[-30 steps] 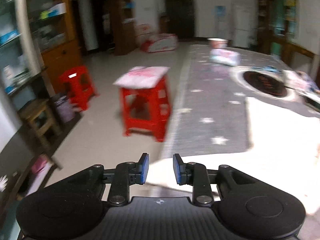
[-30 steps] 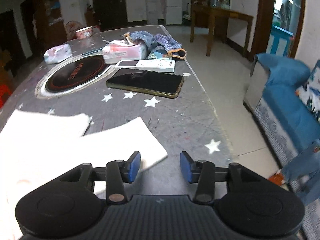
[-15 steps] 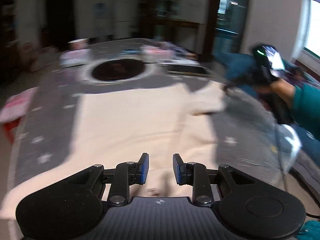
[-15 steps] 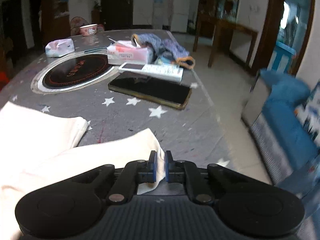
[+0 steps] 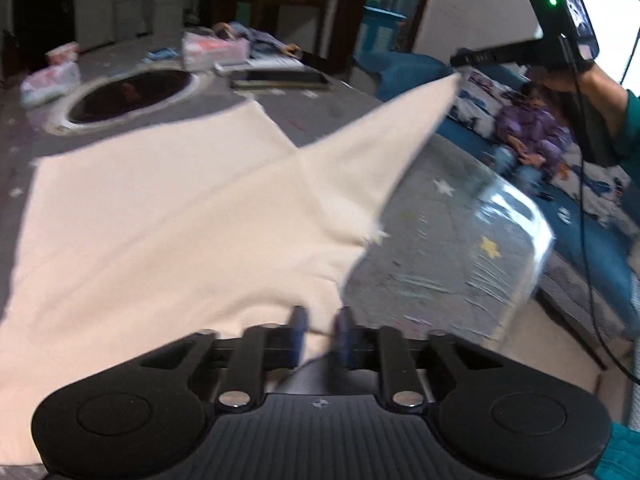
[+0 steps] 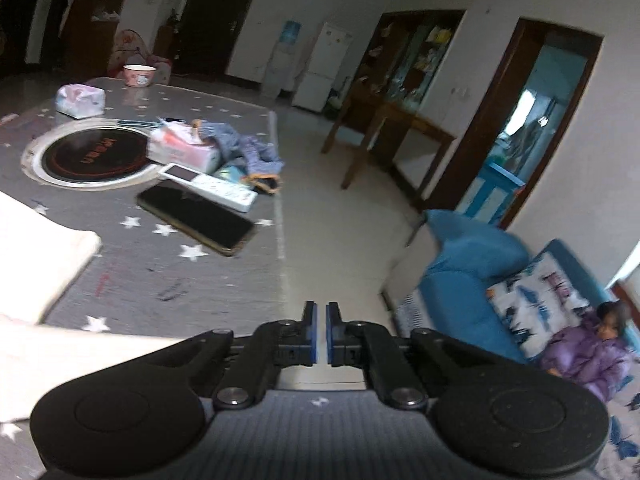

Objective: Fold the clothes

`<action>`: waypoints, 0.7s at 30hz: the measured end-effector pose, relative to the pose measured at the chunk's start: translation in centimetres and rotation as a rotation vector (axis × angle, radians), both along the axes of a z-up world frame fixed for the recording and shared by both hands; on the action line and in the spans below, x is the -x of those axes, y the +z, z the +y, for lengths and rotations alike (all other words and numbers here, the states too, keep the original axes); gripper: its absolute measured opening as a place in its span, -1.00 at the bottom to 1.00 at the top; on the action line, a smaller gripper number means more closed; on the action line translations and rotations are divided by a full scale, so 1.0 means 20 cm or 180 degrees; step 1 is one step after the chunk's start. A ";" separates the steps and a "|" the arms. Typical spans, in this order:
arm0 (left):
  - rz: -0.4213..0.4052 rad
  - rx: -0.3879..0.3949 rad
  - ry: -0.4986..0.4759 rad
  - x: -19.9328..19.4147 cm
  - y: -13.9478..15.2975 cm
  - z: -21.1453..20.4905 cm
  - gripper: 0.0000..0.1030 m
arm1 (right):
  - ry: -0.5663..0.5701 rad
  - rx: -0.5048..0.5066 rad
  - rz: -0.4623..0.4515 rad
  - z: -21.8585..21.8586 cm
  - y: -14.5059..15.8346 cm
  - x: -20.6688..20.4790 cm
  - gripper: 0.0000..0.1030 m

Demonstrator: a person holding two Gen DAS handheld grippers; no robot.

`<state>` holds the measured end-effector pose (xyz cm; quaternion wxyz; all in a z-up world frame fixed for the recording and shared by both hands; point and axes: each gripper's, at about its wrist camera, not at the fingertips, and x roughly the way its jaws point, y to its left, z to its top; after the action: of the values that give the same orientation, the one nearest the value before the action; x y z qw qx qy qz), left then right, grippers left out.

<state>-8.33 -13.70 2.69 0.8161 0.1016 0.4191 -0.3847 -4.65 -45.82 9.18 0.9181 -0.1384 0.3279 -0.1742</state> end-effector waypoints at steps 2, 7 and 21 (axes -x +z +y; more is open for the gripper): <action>0.0014 0.0020 -0.0046 0.02 0.00 -0.01 -0.79 | -0.0060 0.0058 0.0036 -0.02 -0.01 0.01 -0.96; -0.0007 0.0041 -0.0152 0.08 0.04 -0.01 -0.79 | 0.0146 -0.0106 0.0122 0.05 -0.04 0.03 -0.80; -0.0375 -0.0255 0.0027 0.00 0.04 -0.11 -0.18 | -0.0098 -0.1348 0.0430 -0.08 -0.26 -0.14 -0.23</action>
<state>-8.33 -15.93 3.40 0.8362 0.1548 0.3858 -0.3576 -1.89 -47.36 3.89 0.8999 0.0511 0.4200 -0.1057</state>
